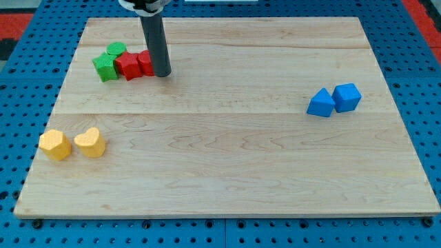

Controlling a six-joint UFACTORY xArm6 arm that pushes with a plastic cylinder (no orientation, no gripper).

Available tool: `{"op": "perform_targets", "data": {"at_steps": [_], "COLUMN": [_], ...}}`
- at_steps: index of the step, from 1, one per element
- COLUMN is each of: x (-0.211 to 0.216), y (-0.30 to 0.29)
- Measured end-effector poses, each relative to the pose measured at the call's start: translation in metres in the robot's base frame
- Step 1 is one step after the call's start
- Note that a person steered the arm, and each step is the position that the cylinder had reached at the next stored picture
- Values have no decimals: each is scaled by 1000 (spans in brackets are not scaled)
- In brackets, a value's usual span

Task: Move your arm to the center right

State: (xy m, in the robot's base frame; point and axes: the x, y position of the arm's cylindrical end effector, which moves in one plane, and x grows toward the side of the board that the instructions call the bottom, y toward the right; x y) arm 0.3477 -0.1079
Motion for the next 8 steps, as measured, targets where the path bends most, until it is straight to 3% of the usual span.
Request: {"op": "perform_targets", "data": {"at_steps": [3,4,5,8], "x": [1,35,43,43], "y": [70,104,132,141]}}
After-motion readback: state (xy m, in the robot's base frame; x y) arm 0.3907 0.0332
